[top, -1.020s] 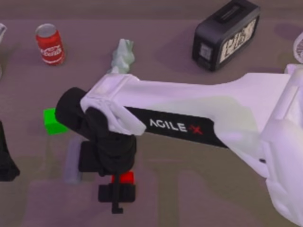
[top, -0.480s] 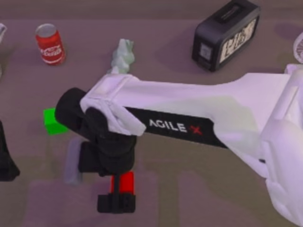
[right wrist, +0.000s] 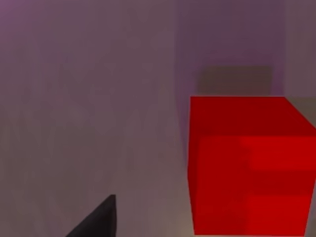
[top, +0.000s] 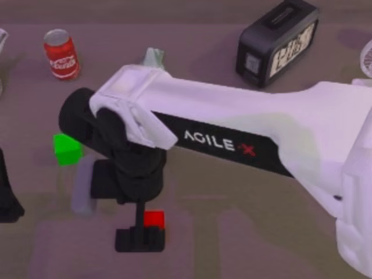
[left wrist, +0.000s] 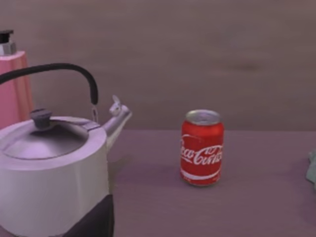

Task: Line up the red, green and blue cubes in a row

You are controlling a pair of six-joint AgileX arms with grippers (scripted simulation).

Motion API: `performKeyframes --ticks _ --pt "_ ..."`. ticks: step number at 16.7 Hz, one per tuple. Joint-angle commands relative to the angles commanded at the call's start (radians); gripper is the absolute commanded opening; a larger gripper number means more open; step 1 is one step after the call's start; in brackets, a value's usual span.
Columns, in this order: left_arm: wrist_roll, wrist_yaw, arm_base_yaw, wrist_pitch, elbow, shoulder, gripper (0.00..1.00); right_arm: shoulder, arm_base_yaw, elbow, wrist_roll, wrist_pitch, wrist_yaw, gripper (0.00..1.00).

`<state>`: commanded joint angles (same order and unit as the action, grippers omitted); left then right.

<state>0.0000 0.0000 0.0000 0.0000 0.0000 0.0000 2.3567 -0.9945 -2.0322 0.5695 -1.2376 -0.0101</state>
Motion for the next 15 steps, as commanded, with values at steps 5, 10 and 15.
performKeyframes --ticks 5,10,15 --pt "0.000 0.000 0.000 0.000 0.000 0.000 1.00 -0.021 -0.002 -0.086 0.002 -0.099 0.001 1.00" --pt "0.020 0.000 -0.002 -0.018 0.026 0.026 1.00 -0.046 0.015 -0.061 -0.004 -0.076 -0.003 1.00" --pt "0.175 0.001 -0.023 -0.161 0.241 0.253 1.00 -0.292 0.131 0.145 -0.062 0.089 -0.023 1.00"
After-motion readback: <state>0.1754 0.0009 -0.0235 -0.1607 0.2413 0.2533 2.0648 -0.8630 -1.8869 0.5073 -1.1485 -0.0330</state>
